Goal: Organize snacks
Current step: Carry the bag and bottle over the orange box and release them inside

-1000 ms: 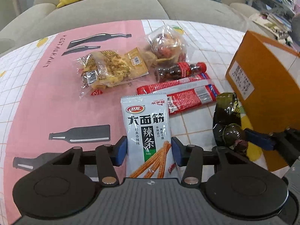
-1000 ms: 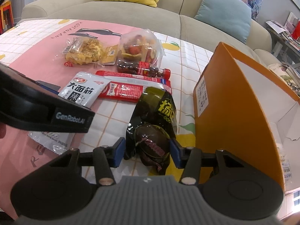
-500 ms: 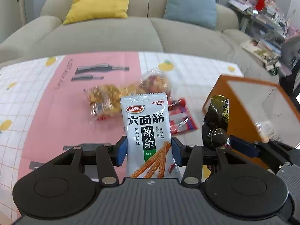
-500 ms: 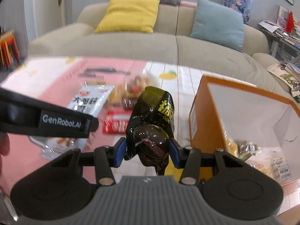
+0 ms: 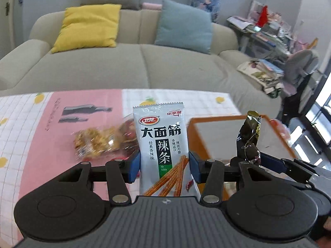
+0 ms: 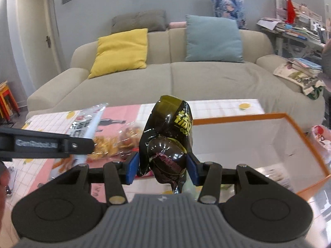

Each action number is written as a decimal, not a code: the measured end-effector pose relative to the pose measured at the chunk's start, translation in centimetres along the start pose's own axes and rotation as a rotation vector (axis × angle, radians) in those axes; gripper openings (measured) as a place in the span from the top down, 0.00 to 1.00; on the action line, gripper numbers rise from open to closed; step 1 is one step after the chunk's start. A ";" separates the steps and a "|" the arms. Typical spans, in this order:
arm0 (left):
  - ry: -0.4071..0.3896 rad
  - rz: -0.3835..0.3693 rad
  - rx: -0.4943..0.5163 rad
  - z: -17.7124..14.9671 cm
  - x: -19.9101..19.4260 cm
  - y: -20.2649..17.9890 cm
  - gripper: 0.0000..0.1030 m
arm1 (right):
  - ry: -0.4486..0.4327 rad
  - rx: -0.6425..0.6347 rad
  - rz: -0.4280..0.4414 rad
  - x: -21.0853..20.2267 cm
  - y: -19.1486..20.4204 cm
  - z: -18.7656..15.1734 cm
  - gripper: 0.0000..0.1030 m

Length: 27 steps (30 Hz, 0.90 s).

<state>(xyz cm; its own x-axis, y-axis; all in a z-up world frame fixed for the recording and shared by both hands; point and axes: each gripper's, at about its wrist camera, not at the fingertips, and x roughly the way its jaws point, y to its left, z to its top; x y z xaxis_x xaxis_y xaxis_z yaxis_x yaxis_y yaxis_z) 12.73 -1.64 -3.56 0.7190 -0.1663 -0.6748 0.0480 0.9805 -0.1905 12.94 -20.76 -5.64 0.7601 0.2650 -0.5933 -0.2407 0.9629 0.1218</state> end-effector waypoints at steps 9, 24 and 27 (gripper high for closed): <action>0.030 -0.126 0.084 2.2 1.9 -6.1 0.46 | 0.022 -0.015 -0.058 -1.7 -6.9 2.6 0.53; 0.310 -0.278 0.181 4.7 13.1 -12.3 0.46 | 0.244 -0.017 -0.140 5.5 -15.4 2.9 0.53; 0.352 -0.268 0.204 4.6 15.4 -12.7 0.46 | 0.298 -0.005 -0.133 7.6 -16.3 2.5 0.53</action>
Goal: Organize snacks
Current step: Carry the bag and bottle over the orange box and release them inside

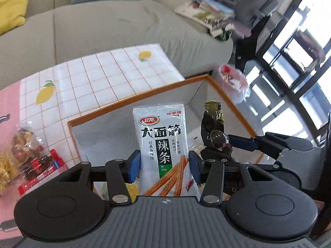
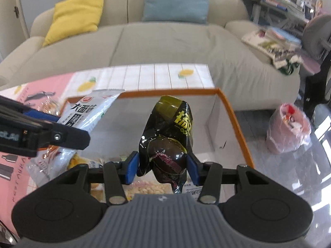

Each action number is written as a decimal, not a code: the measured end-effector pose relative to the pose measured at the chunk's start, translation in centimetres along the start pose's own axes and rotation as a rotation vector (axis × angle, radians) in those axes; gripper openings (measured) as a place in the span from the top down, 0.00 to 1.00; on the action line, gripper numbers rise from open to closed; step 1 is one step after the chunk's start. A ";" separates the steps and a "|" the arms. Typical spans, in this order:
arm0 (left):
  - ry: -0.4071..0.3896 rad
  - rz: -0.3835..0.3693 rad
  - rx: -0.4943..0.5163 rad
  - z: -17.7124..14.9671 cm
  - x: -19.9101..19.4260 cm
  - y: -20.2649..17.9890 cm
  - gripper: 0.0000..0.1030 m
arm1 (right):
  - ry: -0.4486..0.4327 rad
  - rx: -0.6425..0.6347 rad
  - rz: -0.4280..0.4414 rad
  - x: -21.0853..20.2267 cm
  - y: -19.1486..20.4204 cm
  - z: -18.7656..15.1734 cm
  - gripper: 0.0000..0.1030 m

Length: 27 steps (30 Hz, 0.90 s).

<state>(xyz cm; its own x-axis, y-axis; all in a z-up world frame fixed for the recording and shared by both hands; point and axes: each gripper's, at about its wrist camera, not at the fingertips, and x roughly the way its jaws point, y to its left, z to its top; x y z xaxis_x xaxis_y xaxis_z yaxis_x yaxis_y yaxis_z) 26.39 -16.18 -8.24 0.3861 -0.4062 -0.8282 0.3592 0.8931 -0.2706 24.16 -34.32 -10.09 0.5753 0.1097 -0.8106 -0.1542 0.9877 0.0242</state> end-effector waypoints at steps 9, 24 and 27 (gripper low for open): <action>0.134 0.110 0.116 1.2 4.7 0.4 0.46 | 0.113 -0.028 0.020 4.8 0.1 0.2 0.52; 0.193 0.174 0.156 1.4 7.2 1.5 0.37 | 0.203 -0.041 0.033 7.5 0.6 0.2 0.50; 0.168 0.161 0.136 1.7 6.3 1.8 0.37 | 0.199 -0.025 0.052 7.3 0.4 0.4 0.52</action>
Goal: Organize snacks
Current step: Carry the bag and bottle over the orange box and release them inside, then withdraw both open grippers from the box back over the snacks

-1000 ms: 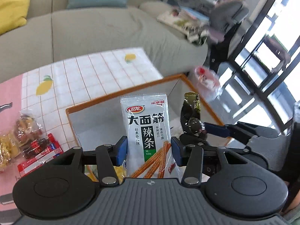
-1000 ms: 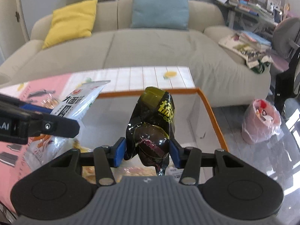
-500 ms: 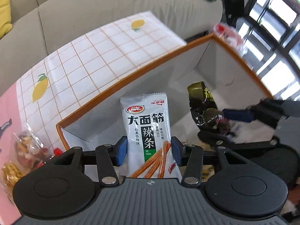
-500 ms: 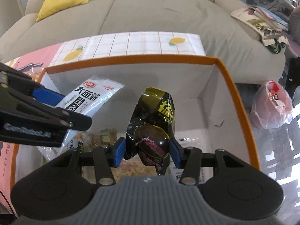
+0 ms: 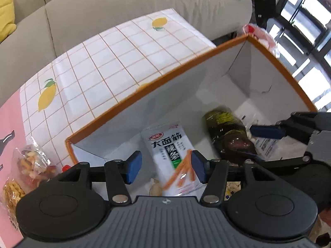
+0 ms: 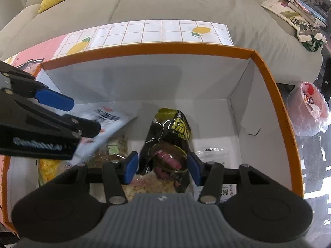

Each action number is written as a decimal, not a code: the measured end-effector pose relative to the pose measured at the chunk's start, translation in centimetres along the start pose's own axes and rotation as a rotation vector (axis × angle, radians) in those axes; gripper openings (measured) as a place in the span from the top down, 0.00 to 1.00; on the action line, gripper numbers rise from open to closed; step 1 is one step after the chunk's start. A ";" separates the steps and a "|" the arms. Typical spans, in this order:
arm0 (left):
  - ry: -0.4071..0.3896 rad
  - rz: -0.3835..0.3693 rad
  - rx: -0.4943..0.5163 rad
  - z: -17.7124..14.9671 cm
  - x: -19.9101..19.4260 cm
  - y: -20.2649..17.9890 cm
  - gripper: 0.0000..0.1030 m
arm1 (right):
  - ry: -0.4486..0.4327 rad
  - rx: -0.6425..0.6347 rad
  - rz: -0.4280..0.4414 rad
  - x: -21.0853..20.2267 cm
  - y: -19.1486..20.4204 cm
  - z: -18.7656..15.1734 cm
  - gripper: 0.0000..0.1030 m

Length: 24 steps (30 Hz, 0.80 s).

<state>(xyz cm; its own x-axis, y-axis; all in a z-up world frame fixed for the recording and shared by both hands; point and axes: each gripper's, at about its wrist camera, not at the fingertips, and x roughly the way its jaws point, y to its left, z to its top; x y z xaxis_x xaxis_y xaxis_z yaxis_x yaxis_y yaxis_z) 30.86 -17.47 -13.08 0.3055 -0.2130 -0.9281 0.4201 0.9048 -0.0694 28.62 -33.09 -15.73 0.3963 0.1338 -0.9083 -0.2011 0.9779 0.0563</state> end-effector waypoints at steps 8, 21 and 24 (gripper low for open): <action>-0.061 0.014 -0.004 -0.8 -3.2 0.3 0.36 | -0.017 0.051 0.054 -1.7 0.4 0.3 0.52; -0.173 0.063 -0.042 -4.6 -11.5 1.1 0.35 | -0.079 0.026 -0.020 -7.2 4.1 -0.3 0.36; -0.228 0.078 -0.071 -6.4 -13.6 1.8 0.34 | -0.127 0.036 -0.018 -9.1 5.5 -0.8 0.32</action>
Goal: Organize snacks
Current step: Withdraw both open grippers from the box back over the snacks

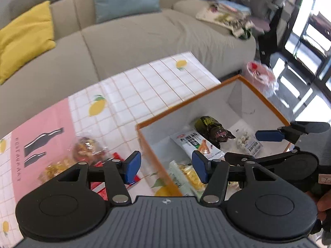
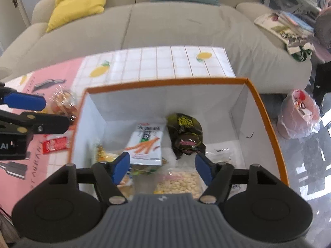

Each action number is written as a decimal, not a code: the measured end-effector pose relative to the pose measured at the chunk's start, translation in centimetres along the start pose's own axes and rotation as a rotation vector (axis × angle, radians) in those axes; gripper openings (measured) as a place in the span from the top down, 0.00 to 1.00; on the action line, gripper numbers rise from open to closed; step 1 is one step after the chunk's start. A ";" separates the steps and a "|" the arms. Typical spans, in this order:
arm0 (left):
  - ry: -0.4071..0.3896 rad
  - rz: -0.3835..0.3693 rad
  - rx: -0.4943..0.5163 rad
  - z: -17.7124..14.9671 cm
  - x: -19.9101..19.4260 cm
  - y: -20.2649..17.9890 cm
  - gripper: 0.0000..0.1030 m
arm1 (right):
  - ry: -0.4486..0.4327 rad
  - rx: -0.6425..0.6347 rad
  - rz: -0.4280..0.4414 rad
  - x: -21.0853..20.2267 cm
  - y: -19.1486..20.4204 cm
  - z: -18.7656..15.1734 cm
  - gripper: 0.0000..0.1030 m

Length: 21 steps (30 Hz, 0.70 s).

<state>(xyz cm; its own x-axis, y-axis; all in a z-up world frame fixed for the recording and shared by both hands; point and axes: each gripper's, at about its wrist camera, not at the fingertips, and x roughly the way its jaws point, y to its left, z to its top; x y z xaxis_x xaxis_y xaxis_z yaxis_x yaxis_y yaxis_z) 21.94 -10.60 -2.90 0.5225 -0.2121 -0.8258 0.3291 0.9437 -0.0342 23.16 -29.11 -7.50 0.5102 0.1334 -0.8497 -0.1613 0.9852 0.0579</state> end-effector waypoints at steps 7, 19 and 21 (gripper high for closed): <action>-0.103 0.055 -0.066 -4.5 -3.9 2.9 0.32 | -0.141 0.071 0.028 -3.6 3.6 -1.9 0.21; -0.141 0.114 -0.309 -12.0 -5.9 10.0 0.31 | -0.270 0.092 0.148 -4.5 12.5 -5.9 0.21; -0.152 0.107 -0.335 -12.9 -5.8 10.9 0.29 | -0.282 0.067 0.156 -4.1 13.9 -6.3 0.21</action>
<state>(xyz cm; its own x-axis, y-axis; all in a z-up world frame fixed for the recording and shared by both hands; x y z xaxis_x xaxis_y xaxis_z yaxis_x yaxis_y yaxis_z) 12.32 4.20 -5.71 0.6588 -0.1194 -0.7427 0.0043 0.9879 -0.1550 13.50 -16.67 -6.52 0.6991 0.2985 -0.6497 -0.2048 0.9542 0.2181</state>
